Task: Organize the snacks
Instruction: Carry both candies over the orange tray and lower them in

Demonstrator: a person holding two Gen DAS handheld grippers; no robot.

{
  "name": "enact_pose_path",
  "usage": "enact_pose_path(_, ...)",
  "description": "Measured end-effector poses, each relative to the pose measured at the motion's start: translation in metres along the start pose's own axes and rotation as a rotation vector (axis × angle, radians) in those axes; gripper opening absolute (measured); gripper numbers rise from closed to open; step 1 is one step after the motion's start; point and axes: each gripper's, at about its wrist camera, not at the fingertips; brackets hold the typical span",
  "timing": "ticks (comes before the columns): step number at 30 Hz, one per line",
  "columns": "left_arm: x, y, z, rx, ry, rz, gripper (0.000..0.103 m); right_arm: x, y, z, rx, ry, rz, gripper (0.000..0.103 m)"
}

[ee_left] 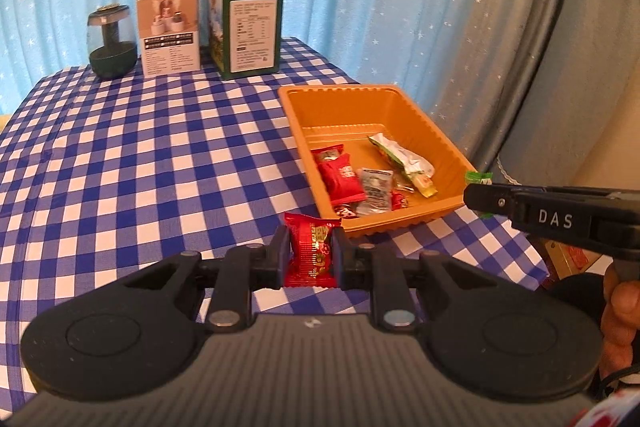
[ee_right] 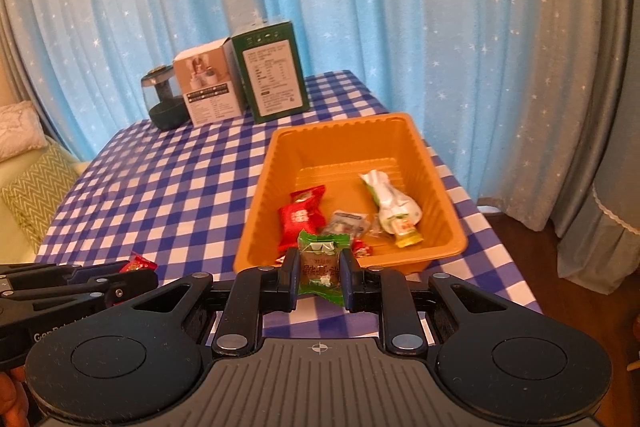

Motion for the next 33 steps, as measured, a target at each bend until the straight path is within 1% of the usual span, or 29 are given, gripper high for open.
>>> enact_pose_path(11, 0.01, 0.022, -0.013, 0.034, -0.006, 0.023, 0.019, -0.004, 0.021, -0.003, 0.037, 0.007, 0.03, 0.021)
enact_pose_path(33, 0.034, 0.045, -0.035, 0.073, -0.003, 0.066, 0.019, -0.003, 0.041, -0.017, 0.074, 0.026, 0.058, 0.021)
Point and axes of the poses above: each gripper's, at about its wrist camera, not at the fingertips, and x roughly the way its jaws point, y to its right, z to its underside, and after that the axes turned 2 degrees about z, right-handed
